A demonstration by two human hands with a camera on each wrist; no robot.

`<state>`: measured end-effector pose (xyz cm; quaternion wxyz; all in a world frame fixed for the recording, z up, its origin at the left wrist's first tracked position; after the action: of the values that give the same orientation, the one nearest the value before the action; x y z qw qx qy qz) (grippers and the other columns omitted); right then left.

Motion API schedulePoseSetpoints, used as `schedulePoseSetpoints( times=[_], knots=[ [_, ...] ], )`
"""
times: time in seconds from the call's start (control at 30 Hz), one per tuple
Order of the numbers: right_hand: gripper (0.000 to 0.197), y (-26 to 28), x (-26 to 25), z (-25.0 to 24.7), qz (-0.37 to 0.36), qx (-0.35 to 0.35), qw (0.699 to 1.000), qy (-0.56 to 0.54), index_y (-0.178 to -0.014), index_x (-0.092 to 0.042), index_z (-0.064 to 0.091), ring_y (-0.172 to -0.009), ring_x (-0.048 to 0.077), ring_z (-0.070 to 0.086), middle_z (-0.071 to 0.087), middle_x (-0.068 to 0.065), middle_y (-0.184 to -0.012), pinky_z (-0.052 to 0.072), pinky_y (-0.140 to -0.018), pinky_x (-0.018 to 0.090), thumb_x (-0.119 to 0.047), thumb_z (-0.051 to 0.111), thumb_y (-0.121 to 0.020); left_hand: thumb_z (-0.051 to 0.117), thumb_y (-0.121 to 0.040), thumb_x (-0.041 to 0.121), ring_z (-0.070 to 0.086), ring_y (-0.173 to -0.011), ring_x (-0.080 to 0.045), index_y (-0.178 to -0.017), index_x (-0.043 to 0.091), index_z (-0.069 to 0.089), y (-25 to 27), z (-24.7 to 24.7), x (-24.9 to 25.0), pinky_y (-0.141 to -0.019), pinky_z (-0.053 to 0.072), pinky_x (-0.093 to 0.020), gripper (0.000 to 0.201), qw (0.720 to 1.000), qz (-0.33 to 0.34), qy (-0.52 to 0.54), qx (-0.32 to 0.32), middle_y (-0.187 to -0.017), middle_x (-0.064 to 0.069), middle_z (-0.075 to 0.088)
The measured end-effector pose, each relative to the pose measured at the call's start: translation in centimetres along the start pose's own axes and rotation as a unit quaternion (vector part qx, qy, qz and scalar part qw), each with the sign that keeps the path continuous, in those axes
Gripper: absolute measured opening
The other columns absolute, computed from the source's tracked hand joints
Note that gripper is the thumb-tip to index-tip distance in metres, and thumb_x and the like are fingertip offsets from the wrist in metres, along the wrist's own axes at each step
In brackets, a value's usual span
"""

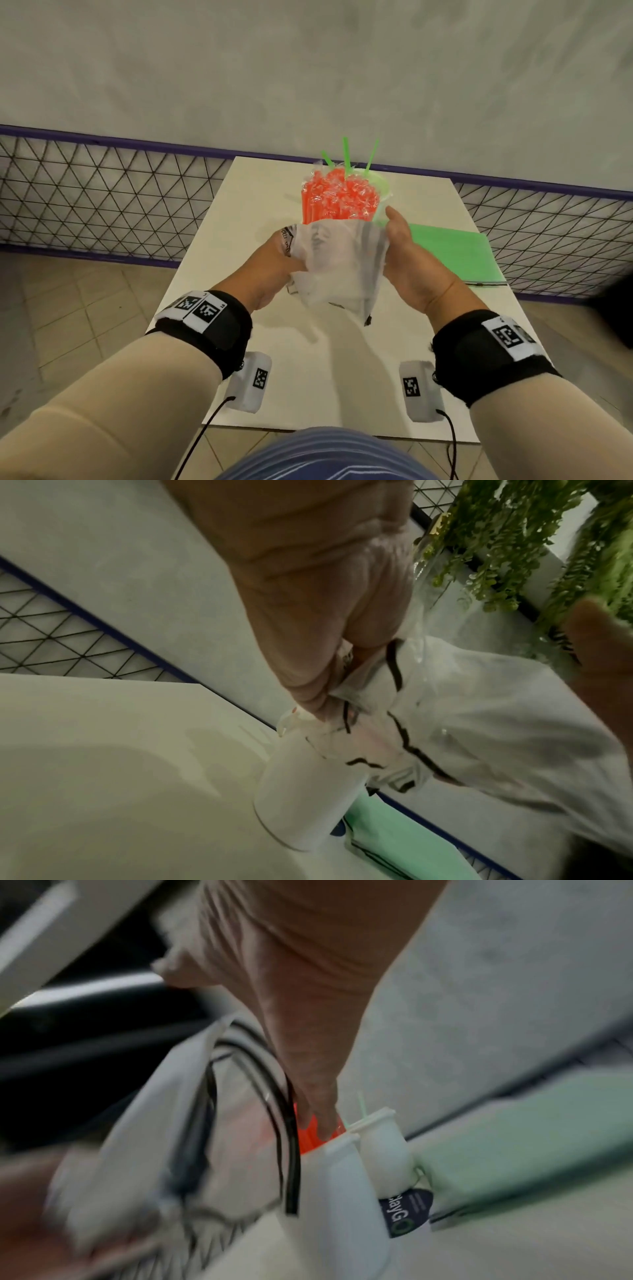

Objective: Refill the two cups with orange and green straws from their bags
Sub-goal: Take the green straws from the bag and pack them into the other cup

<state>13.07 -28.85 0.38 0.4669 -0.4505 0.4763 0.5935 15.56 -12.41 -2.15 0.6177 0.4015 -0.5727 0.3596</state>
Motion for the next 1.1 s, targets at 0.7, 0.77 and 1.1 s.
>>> schedulePoseSetpoints(
  times=[0.7, 0.77, 1.1],
  knots=[
    [0.051, -0.1, 2.7, 1.1, 0.028, -0.048, 0.998, -0.019, -0.131, -0.007, 0.053, -0.111, 0.034, 0.064, 0.067, 0.015, -0.121, 0.054, -0.091, 0.044, 0.006, 0.065, -0.083, 0.072, -0.07, 0.012, 0.066, -0.073, -0.016, -0.101, 0.017, 0.07, 0.9, 1.0, -3.3, -0.059, 0.052, -0.022, 0.031, 0.981, -0.092, 0.168, -0.033, -0.087, -0.005, 0.071],
    [0.045, -0.2, 2.3, 0.9, 0.024, -0.046, 0.996, -0.069, -0.129, -0.008, 0.054, -0.102, 0.031, 0.068, 0.068, 0.014, -0.117, 0.057, -0.082, 0.039, 0.01, 0.057, -0.088, 0.067, -0.071, 0.01, 0.06, -0.059, -0.011, -0.091, 0.013, 0.069, 0.7, 0.7, -3.1, -0.052, 0.049, -0.018, 0.02, 0.974, -0.091, 0.206, -0.023, -0.071, -0.005, 0.064],
    [0.023, -0.8, 1.5, -0.7, -0.001, -0.05, 0.978, -0.204, -0.062, -0.004, 0.06, -0.078, 0.024, 0.051, 0.057, 0.012, -0.087, 0.048, -0.064, 0.029, -0.026, 0.062, -0.07, 0.058, -0.08, 0.031, 0.06, -0.068, -0.022, -0.069, 0.008, 0.058, 0.6, 0.1, -2.4, -0.067, 0.051, -0.03, 0.025, 0.921, -0.127, 0.369, -0.007, -0.076, -0.008, 0.062]
  ],
)
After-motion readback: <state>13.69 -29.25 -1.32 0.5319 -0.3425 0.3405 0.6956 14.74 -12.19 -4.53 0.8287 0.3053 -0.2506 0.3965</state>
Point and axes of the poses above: each hand's wrist, its own y-axis away from the middle knuckle, its own z-axis out of the palm, x = y × z, the point moved 10 cm from there along -y, towards the middle knuckle
